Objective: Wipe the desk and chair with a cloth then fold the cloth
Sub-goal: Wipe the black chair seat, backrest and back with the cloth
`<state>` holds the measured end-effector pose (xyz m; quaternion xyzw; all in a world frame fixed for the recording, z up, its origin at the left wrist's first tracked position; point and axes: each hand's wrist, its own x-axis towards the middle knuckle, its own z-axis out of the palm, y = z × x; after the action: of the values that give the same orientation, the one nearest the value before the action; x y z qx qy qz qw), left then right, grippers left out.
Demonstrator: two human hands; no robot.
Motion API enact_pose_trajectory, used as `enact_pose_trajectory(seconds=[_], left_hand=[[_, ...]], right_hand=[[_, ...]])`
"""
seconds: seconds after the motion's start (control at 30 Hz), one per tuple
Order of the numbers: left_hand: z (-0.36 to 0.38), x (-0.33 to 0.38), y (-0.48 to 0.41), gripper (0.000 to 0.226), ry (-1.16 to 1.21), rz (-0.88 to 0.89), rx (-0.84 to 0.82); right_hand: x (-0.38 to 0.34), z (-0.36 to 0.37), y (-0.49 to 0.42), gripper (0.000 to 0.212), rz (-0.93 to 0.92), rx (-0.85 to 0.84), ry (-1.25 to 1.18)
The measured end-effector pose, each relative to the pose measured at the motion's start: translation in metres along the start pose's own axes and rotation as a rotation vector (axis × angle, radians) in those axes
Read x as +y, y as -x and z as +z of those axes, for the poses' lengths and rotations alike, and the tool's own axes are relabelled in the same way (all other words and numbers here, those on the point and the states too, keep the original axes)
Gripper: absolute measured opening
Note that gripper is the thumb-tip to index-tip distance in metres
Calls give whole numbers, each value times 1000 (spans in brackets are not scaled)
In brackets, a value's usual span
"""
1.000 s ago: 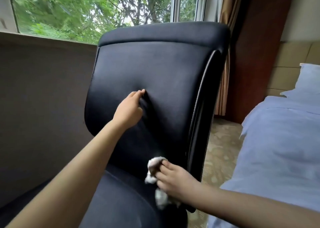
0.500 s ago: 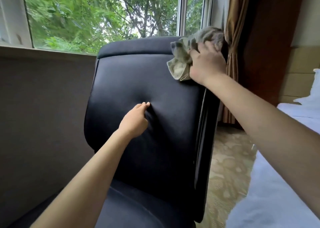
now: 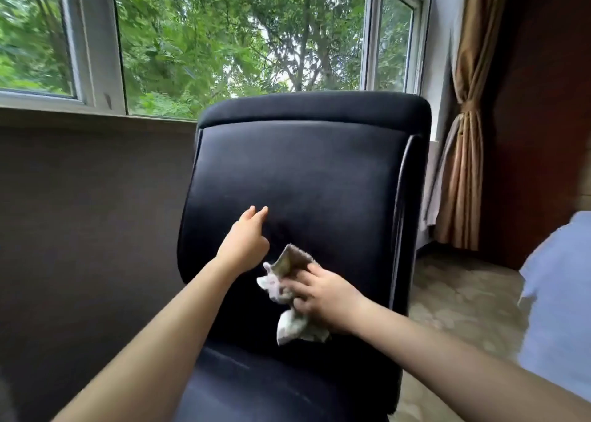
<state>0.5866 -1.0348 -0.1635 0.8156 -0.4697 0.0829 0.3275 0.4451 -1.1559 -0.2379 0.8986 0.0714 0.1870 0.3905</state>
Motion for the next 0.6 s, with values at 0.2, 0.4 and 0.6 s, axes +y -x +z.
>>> enact_pose_trajectory(seconds=[0.2, 0.4, 0.6], left_hand=[[1, -23, 10, 77, -23, -112, -74], [5, -40, 9, 74, 3, -123, -148], [6, -56, 11, 76, 382, -178, -104]], right_hand=[[52, -19, -41, 29, -10, 144, -22], [186, -106, -94, 52, 853, 52, -206], [107, -58, -118, 46, 454, 0, -135]])
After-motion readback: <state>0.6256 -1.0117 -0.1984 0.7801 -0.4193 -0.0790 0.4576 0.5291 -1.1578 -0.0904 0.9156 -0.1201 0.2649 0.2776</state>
